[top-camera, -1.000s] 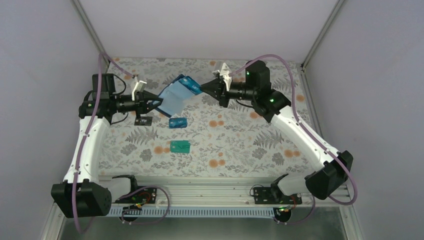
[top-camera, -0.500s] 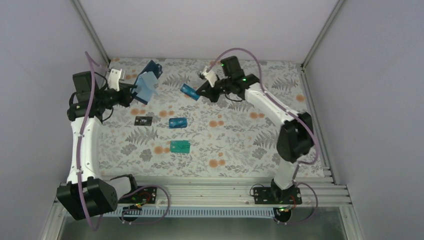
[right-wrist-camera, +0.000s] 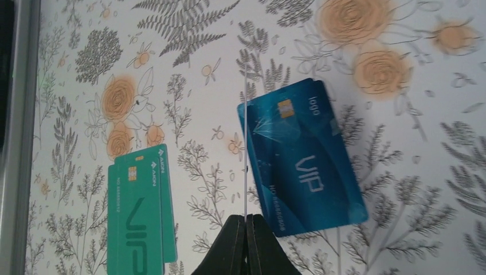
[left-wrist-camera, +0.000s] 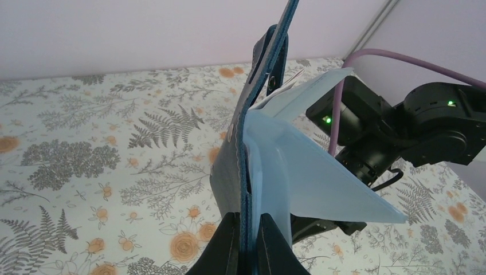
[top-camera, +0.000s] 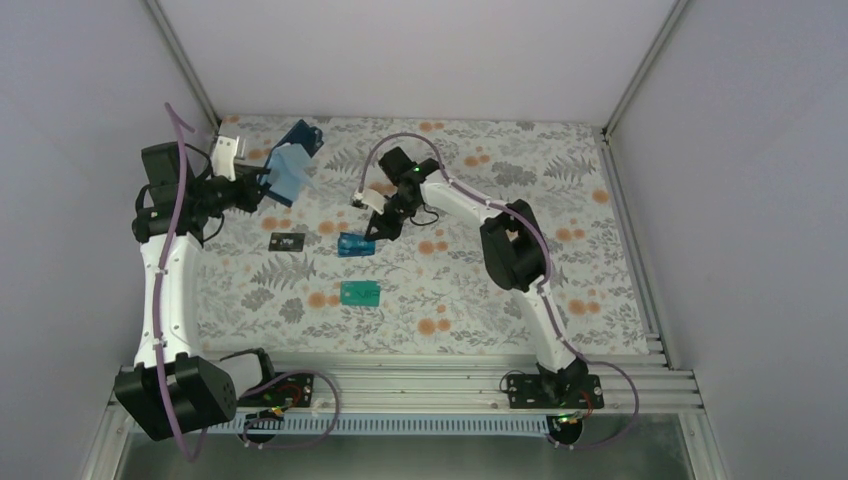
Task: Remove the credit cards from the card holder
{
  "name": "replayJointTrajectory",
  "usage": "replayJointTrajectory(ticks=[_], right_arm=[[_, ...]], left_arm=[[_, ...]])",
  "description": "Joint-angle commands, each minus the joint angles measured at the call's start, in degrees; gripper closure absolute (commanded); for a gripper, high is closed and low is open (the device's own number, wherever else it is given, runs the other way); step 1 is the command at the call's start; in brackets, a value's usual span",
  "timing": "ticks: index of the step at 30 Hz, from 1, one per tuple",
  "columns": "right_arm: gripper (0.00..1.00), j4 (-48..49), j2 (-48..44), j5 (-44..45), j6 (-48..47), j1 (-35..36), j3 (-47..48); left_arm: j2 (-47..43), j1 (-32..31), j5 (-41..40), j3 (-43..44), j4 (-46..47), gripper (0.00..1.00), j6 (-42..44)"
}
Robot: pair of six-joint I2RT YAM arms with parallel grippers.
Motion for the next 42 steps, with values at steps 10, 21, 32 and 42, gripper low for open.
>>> replayJointTrajectory(ticks=[10,21,32,42], right_arm=[[0.96,-16.8,6.8,3.8,-6.8,1.0,12.7],[0.96,-17.8,10.6,7.7,-5.8,1.0,17.1],[0.93,-16.4,10.7,8.9,-6.0,1.0,18.4],[0.86,-14.6,10.4,10.8,-5.1,1.1,18.3]], left_arm=[[-0.7,0.5,2.1,0.2,1.4,0.98,-0.8],[0.0,0.6,2.2,0.2,1.6,0.98,-0.8],[0.1,0.6,2.3,0.1,1.6,0.98,-0.9],[-0.1,0.6,2.4,-0.1,1.7,0.98,-0.8]])
